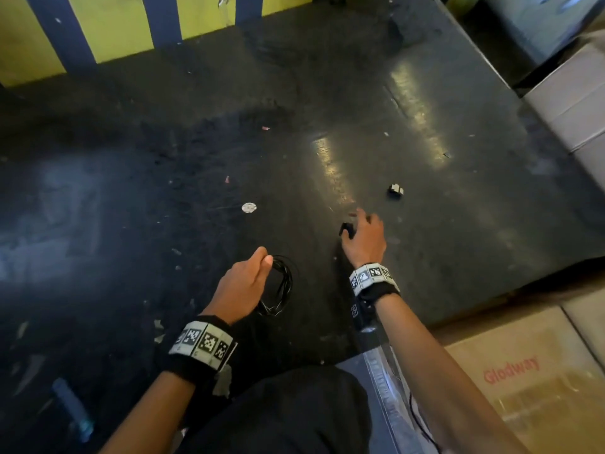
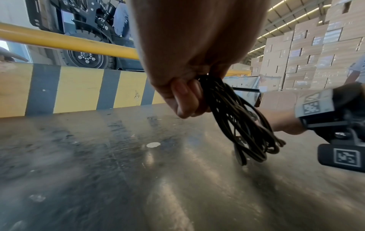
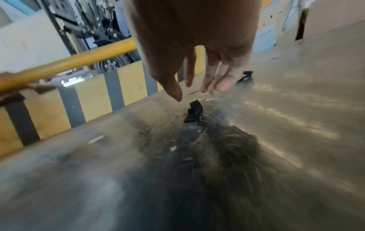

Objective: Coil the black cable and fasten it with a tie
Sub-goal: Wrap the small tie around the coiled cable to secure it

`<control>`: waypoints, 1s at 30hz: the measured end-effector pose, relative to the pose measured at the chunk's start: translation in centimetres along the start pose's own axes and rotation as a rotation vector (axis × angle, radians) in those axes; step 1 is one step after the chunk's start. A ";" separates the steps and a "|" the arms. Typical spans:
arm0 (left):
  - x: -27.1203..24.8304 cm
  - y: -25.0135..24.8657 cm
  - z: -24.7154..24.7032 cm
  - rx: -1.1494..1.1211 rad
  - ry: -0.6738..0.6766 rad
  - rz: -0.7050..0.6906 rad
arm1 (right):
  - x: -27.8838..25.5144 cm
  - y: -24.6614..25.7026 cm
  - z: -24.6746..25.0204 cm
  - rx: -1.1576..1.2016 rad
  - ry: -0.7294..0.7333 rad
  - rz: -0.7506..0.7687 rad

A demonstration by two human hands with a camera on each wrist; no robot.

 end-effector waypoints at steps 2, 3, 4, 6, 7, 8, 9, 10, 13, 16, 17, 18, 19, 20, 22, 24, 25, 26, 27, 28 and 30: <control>0.7 0.5 0.5 0.004 0.013 0.009 | 1.4 1.2 -0.8 -0.065 0.064 0.092; 1.0 0.8 0.8 0.011 0.015 0.012 | 2.0 1.5 -1.4 -0.112 0.116 0.120; 1.3 1.0 1.1 0.015 0.017 0.013 | 2.5 1.7 -1.8 -0.158 0.169 0.129; 1.9 1.1 1.6 0.007 0.024 0.012 | 3.3 1.6 -2.3 -0.205 0.241 0.108; 2.0 1.1 1.8 0.002 0.027 0.011 | 3.5 1.6 -2.2 -0.204 0.249 0.096; 2.2 1.1 2.0 -0.003 0.026 0.010 | 3.7 1.5 -2.2 -0.189 0.248 0.088; 2.2 1.1 2.1 -0.010 0.022 0.009 | 3.8 1.3 -2.1 -0.164 0.250 0.083; 2.3 1.1 2.2 -0.020 0.020 0.009 | 3.8 0.9 -2.3 -0.136 0.257 0.073; 2.0 1.3 2.1 -0.058 0.016 0.022 | 3.4 -0.1 -2.4 0.037 0.219 0.046; 1.2 1.6 2.1 -0.113 -0.009 0.033 | 1.9 -0.4 -1.4 0.327 0.117 -0.047; 0.7 1.6 2.3 -0.136 -0.023 0.029 | 1.2 0.0 -0.8 0.415 0.084 -0.074; 0.3 1.6 2.5 -0.156 -0.035 0.028 | 0.6 0.4 -0.2 0.494 0.050 -0.083; -0.3 1.4 2.8 -0.177 -0.043 0.031 | 0.0 0.9 0.5 0.568 0.023 -0.091; -0.9 1.3 3.1 -0.200 -0.050 0.031 | -0.7 1.5 1.1 0.638 0.009 -0.098; -2.1 0.7 3.9 -0.239 -0.077 0.022 | -2.1 3.2 2.6 0.734 -0.001 -0.075; -3.2 0.0 4.6 -0.259 -0.100 0.000 | -3.2 5.1 4.1 0.782 0.002 0.000; -3.7 -0.3 4.9 -0.261 -0.108 -0.011 | -3.8 6.2 4.7 0.807 0.022 0.035; -4.3 -0.6 5.2 -0.266 -0.113 -0.021 | -4.5 7.2 5.4 0.840 0.047 0.069; -4.8 -0.8 5.5 -0.269 -0.116 -0.029 | -5.2 8.1 6.0 0.875 0.067 0.094; -5.3 -1.0 5.7 -0.270 -0.123 -0.035 | -5.8 9.0 6.7 0.909 0.075 0.115; -6.3 -1.4 6.1 -0.265 -0.133 -0.052 | -7.0 10.6 7.8 0.974 0.080 0.161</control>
Point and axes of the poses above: each hand's wrist, its own x-axis towards the middle knuckle, its own z-axis out of the back of the hand, y = z × x, the point moved 6 cm from there along x, towards the middle knuckle, and after that the axes turned 9 degrees about z, right-handed, at the moved point
